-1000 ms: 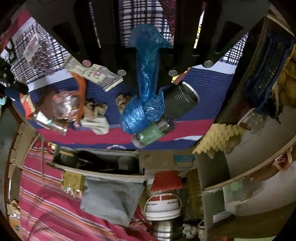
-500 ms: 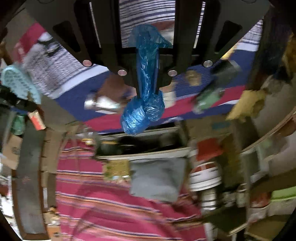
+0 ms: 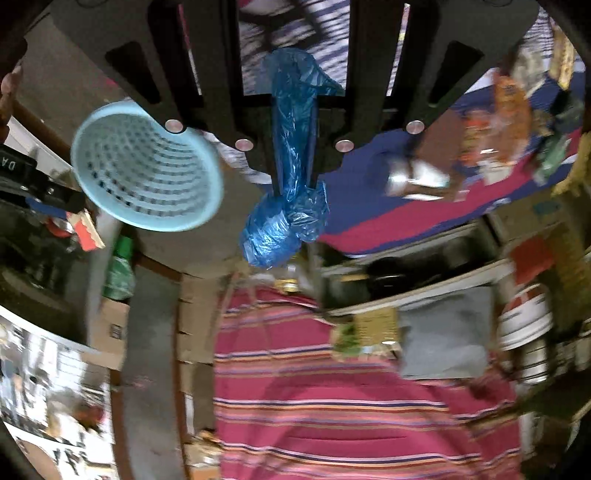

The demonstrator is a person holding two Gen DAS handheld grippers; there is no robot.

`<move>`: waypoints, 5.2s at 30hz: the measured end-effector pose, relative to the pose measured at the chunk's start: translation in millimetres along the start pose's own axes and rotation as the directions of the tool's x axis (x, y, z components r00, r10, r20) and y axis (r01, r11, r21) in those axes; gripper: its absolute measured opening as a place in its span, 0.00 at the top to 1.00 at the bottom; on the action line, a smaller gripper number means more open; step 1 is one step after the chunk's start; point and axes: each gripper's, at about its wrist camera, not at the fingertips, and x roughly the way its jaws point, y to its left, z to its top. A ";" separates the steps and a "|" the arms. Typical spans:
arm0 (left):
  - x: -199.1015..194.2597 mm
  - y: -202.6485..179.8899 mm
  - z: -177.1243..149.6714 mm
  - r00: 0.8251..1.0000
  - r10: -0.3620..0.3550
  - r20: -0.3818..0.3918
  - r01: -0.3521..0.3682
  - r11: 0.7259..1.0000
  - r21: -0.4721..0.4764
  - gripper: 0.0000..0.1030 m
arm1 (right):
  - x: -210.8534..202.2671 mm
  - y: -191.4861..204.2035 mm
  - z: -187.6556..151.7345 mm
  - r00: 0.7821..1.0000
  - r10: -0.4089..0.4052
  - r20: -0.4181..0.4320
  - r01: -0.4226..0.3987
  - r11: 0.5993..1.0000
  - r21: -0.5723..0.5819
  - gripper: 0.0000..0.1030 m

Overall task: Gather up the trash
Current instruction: 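Lift the blue bag and red-gold wrapper and carry both toward the blue basket, then open both tools to drop the bag and wrapper into the basket, then return both tools to the table and grasp the crumpled paper with the left tool, then grasp the brown sponge pad with the right tool while the left tool holds the paper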

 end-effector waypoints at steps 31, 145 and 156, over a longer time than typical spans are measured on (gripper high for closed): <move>54.6 -33.2 13.6 0.999 -0.004 0.044 0.003 1.000 0.017 0.14 | 51.6 -56.2 -7.8 0.998 -0.039 -0.043 0.042 0.996 0.074 0.67; -85.0 342.3 -78.0 0.856 0.510 -0.084 -0.508 0.803 -0.312 0.98 | 235.0 348.6 -53.6 0.952 0.017 -0.304 -0.174 0.851 -0.495 0.22; -96.7 315.6 -68.1 0.851 0.524 -0.024 -0.509 0.815 -0.277 0.98 | 224.5 323.1 -44.3 0.948 0.056 -0.314 -0.193 0.884 -0.425 0.34</move>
